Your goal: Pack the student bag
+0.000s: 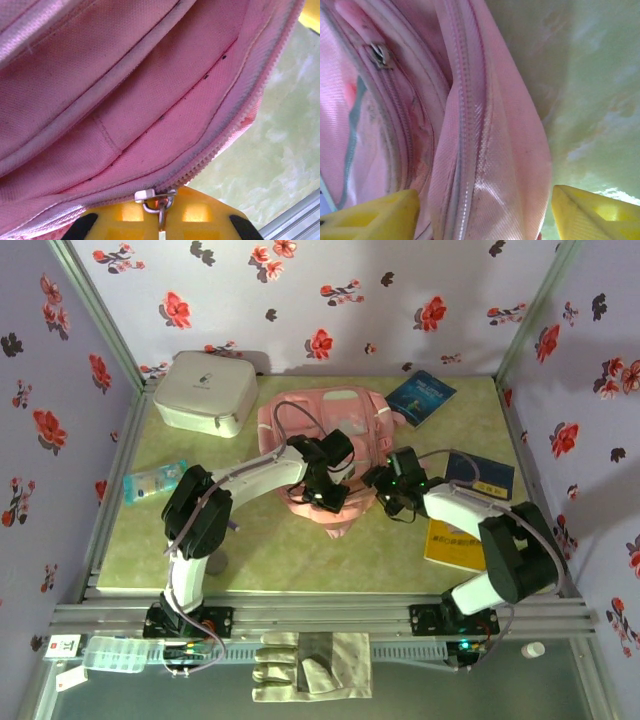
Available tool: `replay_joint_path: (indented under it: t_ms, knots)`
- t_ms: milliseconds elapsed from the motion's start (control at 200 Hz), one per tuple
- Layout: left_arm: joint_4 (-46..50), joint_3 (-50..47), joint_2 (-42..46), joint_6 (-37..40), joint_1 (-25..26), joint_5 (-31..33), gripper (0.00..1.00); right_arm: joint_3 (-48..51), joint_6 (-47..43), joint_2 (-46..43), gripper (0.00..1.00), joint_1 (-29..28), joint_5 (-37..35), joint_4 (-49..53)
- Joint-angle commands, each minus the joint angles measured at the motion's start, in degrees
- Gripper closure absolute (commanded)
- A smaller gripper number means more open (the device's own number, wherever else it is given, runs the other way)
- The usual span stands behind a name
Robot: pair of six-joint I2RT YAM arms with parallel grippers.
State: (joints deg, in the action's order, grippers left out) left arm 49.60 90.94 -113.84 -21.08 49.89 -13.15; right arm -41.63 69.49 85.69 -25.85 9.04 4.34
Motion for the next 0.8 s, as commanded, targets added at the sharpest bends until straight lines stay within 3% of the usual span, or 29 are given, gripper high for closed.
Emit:
replay_joint_path:
  t_ms: [0,140,255,430,795]
  knots:
    - [-0.3,1.0,-0.4,-0.5,0.4,-0.8,1.0,-1.7,1.3,2.3,0.39,-0.9,-0.3,-1.3]
    - [0.2,0.2,0.5,0.6,0.3,-0.8,1.0,-0.5,1.0,3.0,0.66,-1.0,-4.4,-1.1]
    - [1.6,-2.1,2.6,3.0,-0.7,-0.8,1.0,-1.3,-2.0,3.2,0.8,-0.8,-9.4,0.8]
    - [2.6,-7.8,7.3,6.4,-3.4,0.4,1.0,-4.3,-6.9,4.5,0.87,0.0,-13.6,3.1]
    - [4.4,-15.2,11.4,16.3,-9.8,5.7,1.0,-7.0,-10.4,6.7,0.91,1.1,-16.6,5.0]
